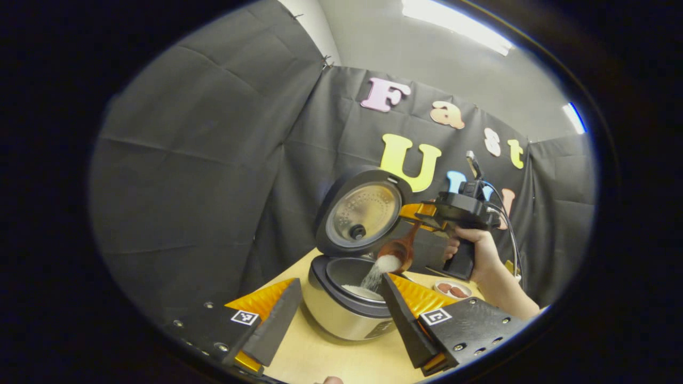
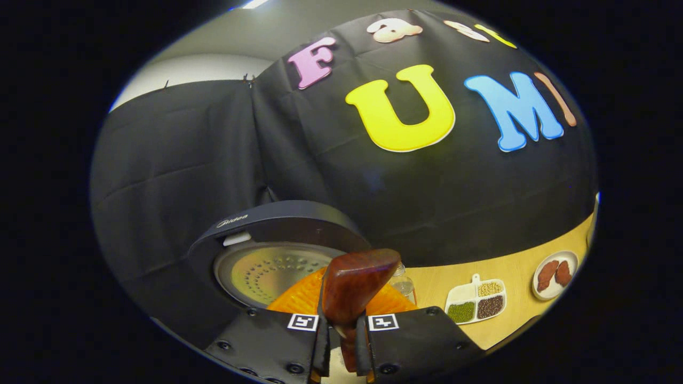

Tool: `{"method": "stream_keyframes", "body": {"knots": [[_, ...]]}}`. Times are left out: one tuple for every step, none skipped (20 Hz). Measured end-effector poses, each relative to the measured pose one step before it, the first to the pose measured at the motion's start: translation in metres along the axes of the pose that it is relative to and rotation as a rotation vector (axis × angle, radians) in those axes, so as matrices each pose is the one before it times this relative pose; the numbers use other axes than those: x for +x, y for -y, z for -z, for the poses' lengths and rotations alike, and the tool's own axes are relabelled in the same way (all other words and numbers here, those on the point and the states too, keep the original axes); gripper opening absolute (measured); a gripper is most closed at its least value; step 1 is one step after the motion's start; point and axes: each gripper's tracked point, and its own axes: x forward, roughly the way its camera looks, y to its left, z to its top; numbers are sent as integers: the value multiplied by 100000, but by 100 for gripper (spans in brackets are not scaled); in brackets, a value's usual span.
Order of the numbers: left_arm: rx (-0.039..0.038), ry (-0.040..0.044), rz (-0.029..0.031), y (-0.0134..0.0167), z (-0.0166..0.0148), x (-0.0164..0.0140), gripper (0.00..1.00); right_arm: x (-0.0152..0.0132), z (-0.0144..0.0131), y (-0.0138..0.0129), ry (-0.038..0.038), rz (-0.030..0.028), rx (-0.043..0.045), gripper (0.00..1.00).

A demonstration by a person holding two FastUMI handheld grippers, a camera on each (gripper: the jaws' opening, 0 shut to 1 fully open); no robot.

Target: Close the left gripper, press the button to open the rice cooker; take a wooden spoon from the chopstick holder with the right hand, scoop a spoonful of rice and pour it into the rice cooker, then put the wooden spoon back into the chopstick holder.

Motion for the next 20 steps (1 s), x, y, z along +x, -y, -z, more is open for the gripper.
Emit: {"method": "stream_keyframes", "body": {"knots": [[612, 454, 123, 219, -145, 0, 91, 111, -126, -96, 644, -373, -3099, 17], [659, 519, 26, 150, -269, -71, 91, -69, 22, -108, 578, 169, -2810, 20], [638, 243, -94, 127, -111, 107, 91, 101, -29, -56, 397, -11, -2332, 20], [521, 247, -169, 127, -75, 74, 91, 169, 156, -82, -92, -593, -2134, 20], [252, -11, -57, -43, 97, 19, 91, 67, 108, -60, -174, -701, -1867, 20], [-71, -8, -47, 6, -39, -28, 91, 49, 110, 17, -150, -276, -1675, 20], [-217, -230, 117, 109, -102, -84, 91, 2, 96, -55, -125, -792, -2109, 20], [-84, -51, 22, 41, 78, -4, 91, -41, 41, -64, 140, -1219, -2853, 20], [42, -32, -57, -79, 141, 96, 91, 60, 103, -69, -295, -705, -3922, 20], [170, -71, 111, 17, 15, 32, 91, 41, 256, -298, -526, -899, -4849, 20], [295, -67, -79, -6, -40, -189, 91, -48, 171, -318, -274, -598, -5234, 20], [357, 126, -7, -23, -121, -95, 91, -346, -55, -242, 240, -117, -5004, 20], [318, 252, -60, -12, -29, -78, 91, -80, -159, -299, 1073, -61, -4174, 20], [268, 245, 37, 44, -148, -66, 92, -95, -205, -525, 1477, -1107, -3781, 20], [243, 177, 200, 63, 15, -48, 91, -148, -274, -408, 1124, -938, -2827, 19], [173, 107, 172, 80, -195, -127, 92, -196, -199, -456, 834, -898, -2748, 20], [320, 154, 245, 69, -7, -152, 91, -265, -190, -393, 604, -348, -2695, 20], [415, 183, 107, 41, -93, -82, 91, -407, -225, -271, 746, 233, -3149, 20], [436, 225, 246, 126, -168, -141, 91, -380, -345, -218, 1051, 414, -3962, 20], [406, 492, 219, 94, -155, -36, 91, -251, -284, -58, 365, 1081, -3632, 20]]}}
